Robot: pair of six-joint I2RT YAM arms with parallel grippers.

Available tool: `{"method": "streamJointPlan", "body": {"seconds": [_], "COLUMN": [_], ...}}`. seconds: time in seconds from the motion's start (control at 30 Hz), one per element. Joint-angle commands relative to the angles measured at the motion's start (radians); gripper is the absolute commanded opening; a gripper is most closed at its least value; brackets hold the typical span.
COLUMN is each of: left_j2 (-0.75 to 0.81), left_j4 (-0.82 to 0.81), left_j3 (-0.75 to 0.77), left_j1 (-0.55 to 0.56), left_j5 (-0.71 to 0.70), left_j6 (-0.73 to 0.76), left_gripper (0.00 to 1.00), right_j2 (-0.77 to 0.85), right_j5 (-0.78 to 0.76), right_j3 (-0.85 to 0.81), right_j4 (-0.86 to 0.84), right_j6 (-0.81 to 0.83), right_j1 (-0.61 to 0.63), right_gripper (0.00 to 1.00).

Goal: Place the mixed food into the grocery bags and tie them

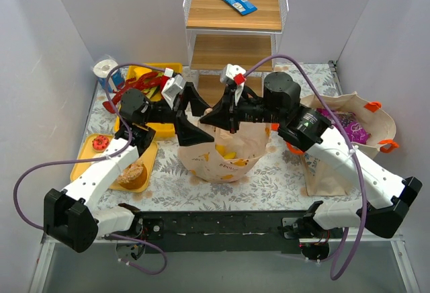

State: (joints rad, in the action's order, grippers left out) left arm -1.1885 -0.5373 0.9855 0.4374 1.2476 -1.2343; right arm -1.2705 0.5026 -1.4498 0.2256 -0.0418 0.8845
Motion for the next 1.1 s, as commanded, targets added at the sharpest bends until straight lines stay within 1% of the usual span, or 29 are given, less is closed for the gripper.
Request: {"method": "streamJointPlan", "body": {"seconds": [0.0,0.17,0.23,0.27,0.33,0.37,0.4,0.47,0.5,0.57,0.6,0.7,0.73,0.77,0.8,0.83,0.87,0.9,0.93,0.97,1.0,1.03,1.07], "left_j2": [0.003,0.004,0.004,0.003,-0.008,-0.013,-0.026,-0.036,-0.045,-0.049,-0.052,-0.054,-0.043,-0.037,-0.031,-0.025,-0.014,-0.008,-0.002,0.009,0.012,0.016,0.018], "left_j4": [-0.07,-0.124,-0.142,-0.156,-0.184,-0.191,-0.199,-0.185,-0.173,-0.123,-0.112,-0.086,-0.073,-0.008,0.049,0.112,0.219,0.267,0.301,0.347,0.359,0.37,0.37], "left_j3": [-0.05,-0.106,-0.119,-0.126,-0.143,-0.146,-0.153,-0.153,-0.143,-0.134,-0.13,-0.128,-0.137,-0.136,-0.127,-0.105,-0.094,-0.087,-0.084,-0.079,-0.079,-0.082,-0.09], "left_j1": [0.035,0.053,0.057,0.06,0.064,0.072,0.078,0.093,0.098,0.103,0.103,0.103,0.103,0.101,0.1,0.092,0.087,0.08,0.06,0.043,0.023,-0.021,-0.047], "left_j5": [-0.077,-0.123,-0.14,-0.142,-0.143,-0.143,-0.142,-0.142,-0.142,-0.158,-0.163,-0.192,-0.223,-0.244,-0.266,-0.284,-0.306,-0.321,-0.333,-0.326,-0.312,-0.292,-0.262], "left_j6": [0.012,-0.011,-0.02,-0.04,-0.056,-0.065,-0.074,-0.073,-0.062,-0.047,-0.031,-0.036,-0.028,-0.011,0.011,0.075,0.103,0.133,0.162,0.171,0.176,0.177,0.176], "left_gripper": [0.98,0.98,0.96,0.91,0.85,0.8,0.77,0.69,0.56,0.42,0.27,0.0,0.0,0.0,0.0,0.0,0.0,0.0,0.0,0.0,0.0,0.0,0.0], "right_j2": [-0.009,-0.009,-0.004,-0.003,0.0,0.005,0.005,0.011,0.011,0.016,0.016,0.013,0.013,0.017,0.023,0.032,0.052,0.063,0.072,0.092,0.1,0.111,0.112], "right_j5": [0.059,0.068,0.071,0.073,0.068,0.07,0.07,0.07,0.068,0.06,0.059,0.065,0.07,0.071,0.074,0.098,0.114,0.132,0.187,0.224,0.262,0.368,0.423], "right_j3": [0.031,0.06,0.074,0.077,0.089,0.095,0.1,0.109,0.112,0.12,0.123,0.105,0.091,0.074,0.05,0.037,0.028,0.013,0.009,0.011,0.026,0.035,0.049], "right_j4": [-0.126,-0.189,-0.213,-0.216,-0.216,-0.244,-0.256,-0.265,-0.267,-0.266,-0.266,-0.227,-0.165,-0.134,-0.111,-0.094,-0.062,-0.049,-0.04,-0.042,-0.052,-0.069,-0.125], "right_j6": [-0.07,-0.127,-0.145,-0.147,-0.151,-0.159,-0.161,-0.168,-0.167,-0.167,-0.168,-0.149,-0.133,-0.116,-0.087,-0.073,-0.063,-0.043,-0.033,-0.027,-0.023,-0.024,-0.035], "right_j1": [-0.009,-0.032,-0.042,-0.047,-0.056,-0.059,-0.068,-0.074,-0.081,-0.085,-0.091,-0.107,-0.111,-0.117,-0.137,-0.154,-0.171,-0.22,-0.248,-0.277,-0.341,-0.375,-0.409], "right_gripper": [0.01,0.01,0.01,0.01,0.01,0.01,0.01,0.01,0.01,0.01,0.01,0.01,0.05,0.13,0.26,0.57,0.7,0.8,0.89,0.91,0.92,0.94,0.95]}}
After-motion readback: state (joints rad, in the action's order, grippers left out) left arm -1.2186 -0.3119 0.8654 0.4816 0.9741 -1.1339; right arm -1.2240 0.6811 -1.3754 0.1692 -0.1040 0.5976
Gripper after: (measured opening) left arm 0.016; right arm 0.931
